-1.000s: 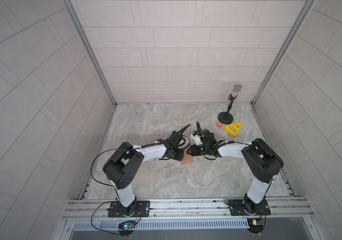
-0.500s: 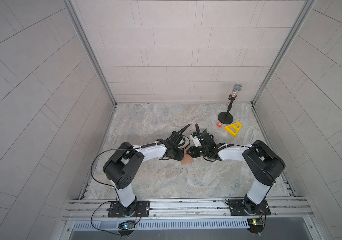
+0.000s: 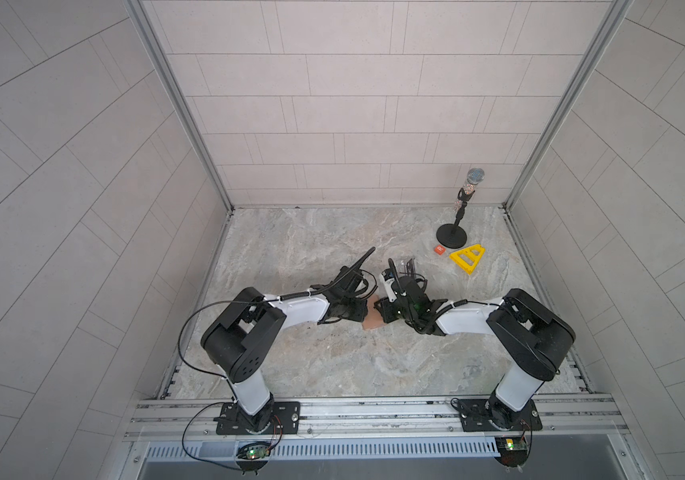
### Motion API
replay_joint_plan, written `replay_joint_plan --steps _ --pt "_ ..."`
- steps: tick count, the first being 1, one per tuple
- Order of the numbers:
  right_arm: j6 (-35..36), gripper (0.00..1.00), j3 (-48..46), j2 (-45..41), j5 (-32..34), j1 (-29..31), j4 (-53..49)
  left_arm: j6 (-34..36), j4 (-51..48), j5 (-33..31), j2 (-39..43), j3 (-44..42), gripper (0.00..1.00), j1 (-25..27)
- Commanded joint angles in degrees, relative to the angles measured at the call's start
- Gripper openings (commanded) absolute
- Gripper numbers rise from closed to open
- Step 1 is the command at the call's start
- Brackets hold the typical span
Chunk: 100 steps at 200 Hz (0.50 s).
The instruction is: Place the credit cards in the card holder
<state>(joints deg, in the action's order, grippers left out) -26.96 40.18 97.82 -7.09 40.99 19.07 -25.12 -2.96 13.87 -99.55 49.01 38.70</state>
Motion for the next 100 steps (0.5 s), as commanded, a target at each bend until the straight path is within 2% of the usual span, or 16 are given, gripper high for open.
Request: replay_joint_plan --steps 1,45,100 --pt "1.9 0.28 -4.2 2.9 -2.8 4.6 -11.1 -1.8 3.2 -2.1 -6.8 -3.8 0.36 0.4" --pt "2.7 0.28 -6.2 3.8 1.3 7.8 -11.0 -3.4 4.9 -1.2 -7.9 -4.6 0.35 0.4" --pt "3.5 0.28 -3.0 4.8 9.5 11.7 -16.1 -6.2 8.2 0.6 -6.0 -8.2 0.32 0.4"
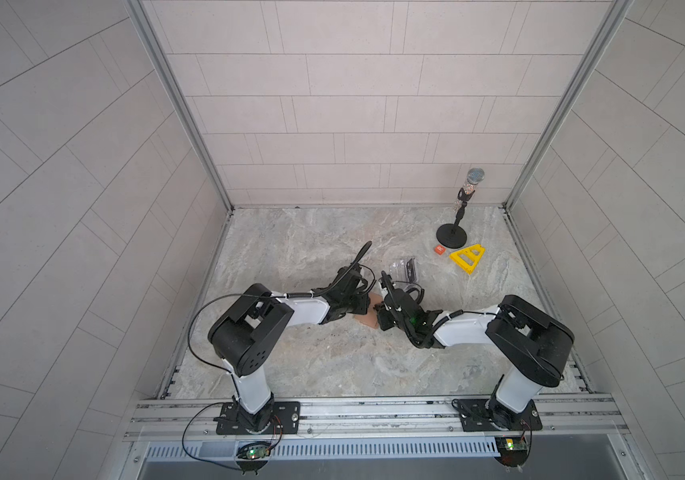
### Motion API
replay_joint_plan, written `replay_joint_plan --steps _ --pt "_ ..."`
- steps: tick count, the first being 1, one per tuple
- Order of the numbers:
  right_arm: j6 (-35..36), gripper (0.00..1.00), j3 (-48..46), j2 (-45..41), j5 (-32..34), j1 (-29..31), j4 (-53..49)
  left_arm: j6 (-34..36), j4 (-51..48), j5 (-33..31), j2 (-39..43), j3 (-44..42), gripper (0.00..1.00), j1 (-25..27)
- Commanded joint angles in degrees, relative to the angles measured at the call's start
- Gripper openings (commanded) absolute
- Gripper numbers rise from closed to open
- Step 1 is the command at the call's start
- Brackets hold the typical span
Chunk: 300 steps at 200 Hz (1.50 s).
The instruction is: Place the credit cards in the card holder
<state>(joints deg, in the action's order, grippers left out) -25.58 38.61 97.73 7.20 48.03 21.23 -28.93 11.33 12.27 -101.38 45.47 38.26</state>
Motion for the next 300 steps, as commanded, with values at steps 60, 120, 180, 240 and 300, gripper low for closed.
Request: replay_joint_plan --steps 60,120,180,240,300 --pt "2.4 0.27 2.0 7.5 2.6 8.6 -23.3 -9.1 -1.4 5.2 -1.4 -8.7 0.19 0.8" --pt "2.7 0.27 5.9 10.3 6.4 11.4 -27.9 -16.0 10.1 11.6 -3.3 -12.5 0.19 0.9" --pt "4.5 0.27 11.1 14.4 10.3 15.4 -33.3 -18.6 12.7 11.7 -2.3 -14.7 0.19 0.9" --pt "7.0 0.27 15.7 19.3 11.6 19.0 -36.0 -20.8 15.0 12.0 -2.4 -15.8 0.18 0.9" --pt "6.9 0.26 14.7 17.7 12.0 18.8 -35.9 -21.1 15.3 11.9 -2.4 -15.9 0.18 0.9"
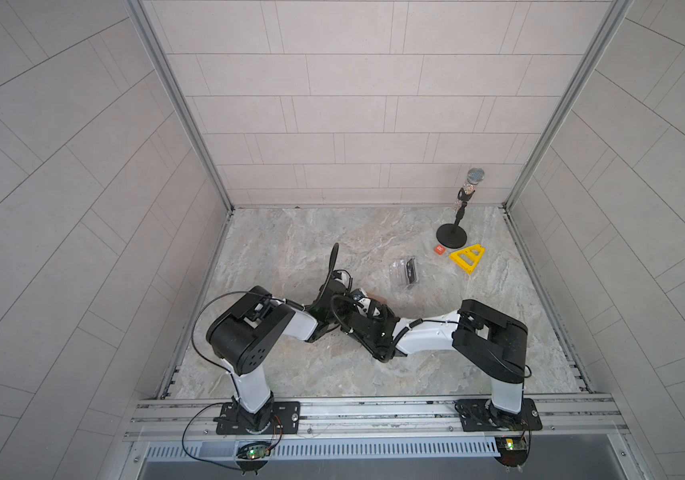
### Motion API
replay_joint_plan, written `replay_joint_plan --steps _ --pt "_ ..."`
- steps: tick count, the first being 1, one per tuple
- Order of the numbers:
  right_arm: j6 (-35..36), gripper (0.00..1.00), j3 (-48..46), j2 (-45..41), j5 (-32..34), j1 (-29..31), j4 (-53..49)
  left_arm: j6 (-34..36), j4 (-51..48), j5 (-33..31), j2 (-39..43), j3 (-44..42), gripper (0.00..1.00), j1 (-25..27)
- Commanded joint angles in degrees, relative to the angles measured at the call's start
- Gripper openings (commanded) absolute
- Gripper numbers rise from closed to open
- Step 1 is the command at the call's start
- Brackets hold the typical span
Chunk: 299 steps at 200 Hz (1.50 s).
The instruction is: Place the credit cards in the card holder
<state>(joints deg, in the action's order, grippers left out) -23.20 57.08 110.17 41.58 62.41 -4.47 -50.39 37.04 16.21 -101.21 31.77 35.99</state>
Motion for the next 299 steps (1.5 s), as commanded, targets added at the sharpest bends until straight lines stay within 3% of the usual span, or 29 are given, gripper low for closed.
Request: replay_joint_plan --steps 1,57,141,208,251,299 --pt "4.4 0.26 -3.9 5.3 -22.4 4.4 -10.2 0.4 -10.4 8.0 -2.5 -2.2 0.18 3.2" --pt "1.6 0.27 -10.8 -5.4 -30.6 -0.8 -3.2 0.6 -12.0 6.5 -0.9 -2.6 0.18 3.5" --pt "-5.6 0.33 -19.8 -18.8 -48.8 -13.1 7.6 0.2 -15.5 0.8 2.7 -2.9 0.21 6.1" --pt "-10.5 0.39 -26.0 -28.0 -54.8 -19.5 11.1 0.4 -17.6 -1.6 4.3 -2.6 0.23 7.1" --pt "-15.1 0.38 -31.9 -29.5 -61.5 -25.3 18.4 0.0 -17.7 -2.4 4.4 -2.4 0.23 7.9" --pt "-19.7 0.38 -34.4 -23.5 -68.8 -27.7 30.1 -0.2 -18.2 -3.2 4.9 -2.4 0.24 8.4"
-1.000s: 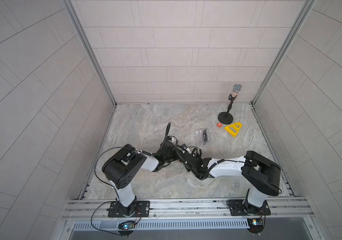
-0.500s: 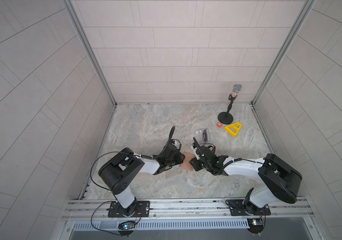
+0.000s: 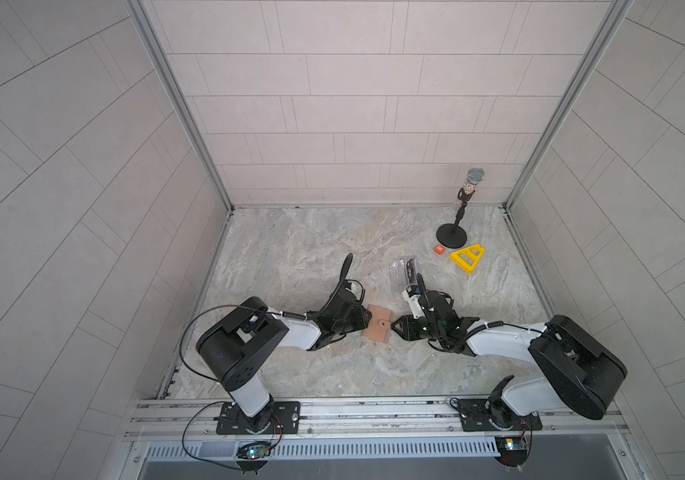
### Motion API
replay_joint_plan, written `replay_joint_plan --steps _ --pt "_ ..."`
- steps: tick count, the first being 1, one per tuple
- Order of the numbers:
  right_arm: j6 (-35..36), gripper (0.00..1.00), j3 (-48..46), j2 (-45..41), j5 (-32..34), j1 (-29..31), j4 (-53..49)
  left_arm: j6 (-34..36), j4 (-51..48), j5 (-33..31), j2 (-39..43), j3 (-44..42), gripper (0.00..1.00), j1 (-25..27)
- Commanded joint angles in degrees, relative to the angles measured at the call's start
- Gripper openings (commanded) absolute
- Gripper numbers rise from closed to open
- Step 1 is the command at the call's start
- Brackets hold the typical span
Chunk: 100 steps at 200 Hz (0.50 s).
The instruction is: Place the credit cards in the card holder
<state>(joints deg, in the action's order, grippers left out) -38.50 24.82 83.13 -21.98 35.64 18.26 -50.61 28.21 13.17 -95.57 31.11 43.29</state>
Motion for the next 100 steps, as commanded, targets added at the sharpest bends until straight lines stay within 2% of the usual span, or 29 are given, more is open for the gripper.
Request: replay_joint_plan --steps 1,37,65,100 --pt "-4.5 0.38 -2.2 3.7 -5.3 -0.9 7.8 0.0 -9.4 -0.2 -0.8 -1.8 0.24 1.2" --pt "-9.2 0.35 -3.3 10.9 -10.2 -2.5 19.2 -0.2 -10.6 -1.5 0.5 -2.0 0.25 1.5" --pt "-11.7 0.32 -4.7 14.8 -10.9 -2.6 26.2 -0.2 -11.4 -2.3 1.3 -2.0 0.25 1.7" --pt "-11.5 0.3 -5.3 14.8 -10.3 -2.5 25.2 -0.1 -11.9 -2.8 1.6 -1.9 0.25 1.9"
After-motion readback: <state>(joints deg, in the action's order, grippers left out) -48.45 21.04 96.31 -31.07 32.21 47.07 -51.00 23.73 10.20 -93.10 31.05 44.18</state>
